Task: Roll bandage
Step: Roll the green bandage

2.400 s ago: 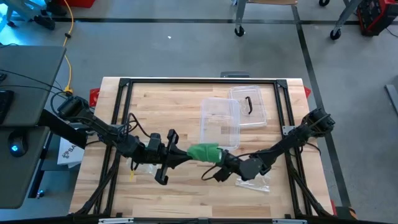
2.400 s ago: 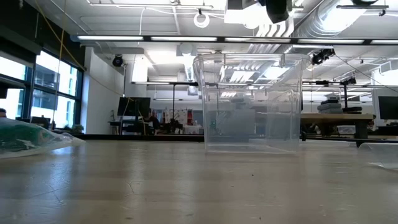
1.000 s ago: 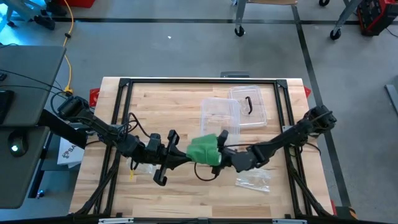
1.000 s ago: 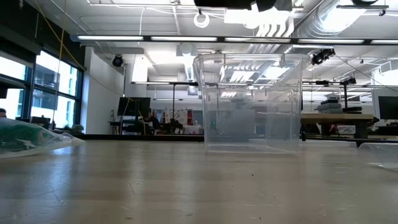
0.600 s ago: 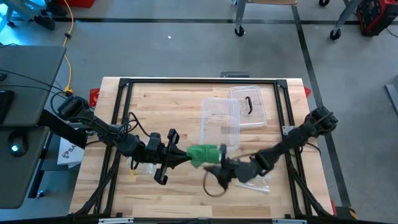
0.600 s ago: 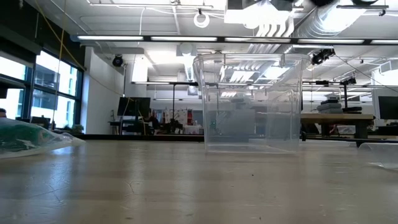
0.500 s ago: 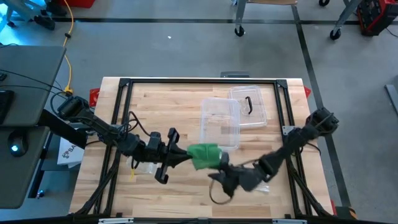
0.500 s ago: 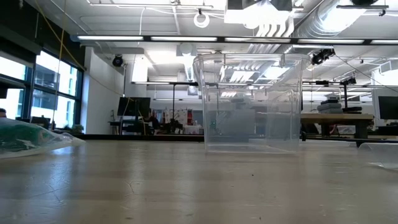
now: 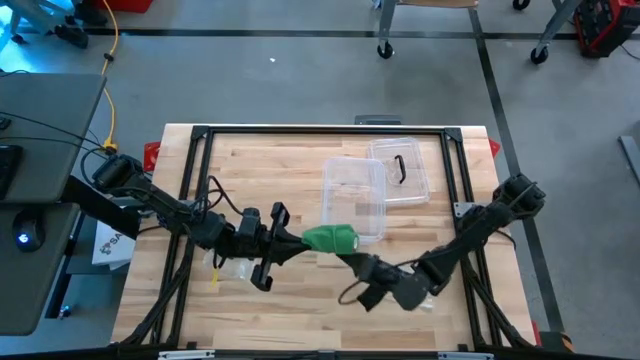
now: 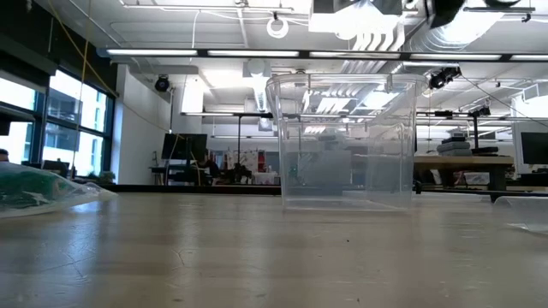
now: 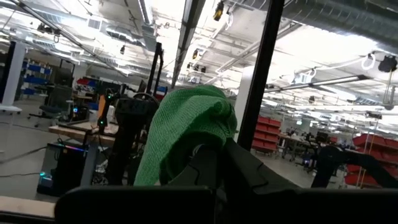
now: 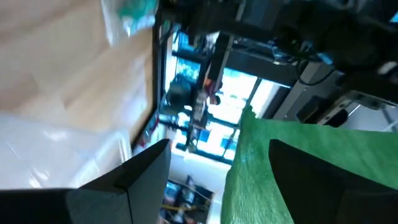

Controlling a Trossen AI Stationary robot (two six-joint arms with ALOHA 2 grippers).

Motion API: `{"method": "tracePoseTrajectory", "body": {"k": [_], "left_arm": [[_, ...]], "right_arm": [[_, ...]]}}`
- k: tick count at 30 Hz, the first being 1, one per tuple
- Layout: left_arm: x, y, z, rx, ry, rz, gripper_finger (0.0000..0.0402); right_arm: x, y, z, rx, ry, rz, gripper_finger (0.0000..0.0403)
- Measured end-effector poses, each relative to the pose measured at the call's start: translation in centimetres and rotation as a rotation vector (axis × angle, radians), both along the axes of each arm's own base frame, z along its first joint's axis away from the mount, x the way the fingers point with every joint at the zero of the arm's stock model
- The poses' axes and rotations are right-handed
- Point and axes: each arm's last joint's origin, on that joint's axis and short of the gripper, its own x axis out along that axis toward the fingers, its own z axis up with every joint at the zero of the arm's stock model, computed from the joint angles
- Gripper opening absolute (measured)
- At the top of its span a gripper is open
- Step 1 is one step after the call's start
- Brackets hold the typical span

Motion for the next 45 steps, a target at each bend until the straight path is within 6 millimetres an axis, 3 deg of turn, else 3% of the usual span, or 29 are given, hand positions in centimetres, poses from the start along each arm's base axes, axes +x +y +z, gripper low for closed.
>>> {"method": "tracePoseTrajectory", "body": {"k": [6, 18, 22, 26, 33, 37, 45], "left_arm": [[0.0, 0.0, 0.0, -0.001, 0.001, -0.002, 0.0004], [0.2, -0.1, -0.3, -0.007, 0.013, -0.035, 0.0004], [0.2, -0.1, -0.3, -0.001, 0.011, -0.032, 0.0004], [0.2, -0.1, -0.3, 0.000, 0.014, -0.032, 0.0004], [0.2, -0.1, -0.3, 0.002, 0.015, -0.032, 0.0004], [0.3, 0.1, -0.4, 0.009, 0.023, -0.023, 0.0004], [1.1, 1.3, -2.1, 0.140, 0.224, 0.128, 0.0004]], "right_arm": [[1.4, -1.8, -0.3, -0.071, 0.038, -0.058, 0.0263], [2.5, -3.1, 0.5, -0.185, 0.044, -0.040, 0.0263], [3.0, -3.6, 1.0, -0.203, 0.018, -0.018, 0.0244], [3.2, -4.0, 1.5, -0.189, -0.024, -0.027, 0.0188], [3.4, -4.3, 1.4, -0.175, -0.021, -0.036, 0.0016], [3.0, -3.7, 0.6, -0.009, -0.041, -0.011, 0.0015], [0.9, -0.2, -0.9, 0.572, -0.105, 0.115, 0.0001]]}}
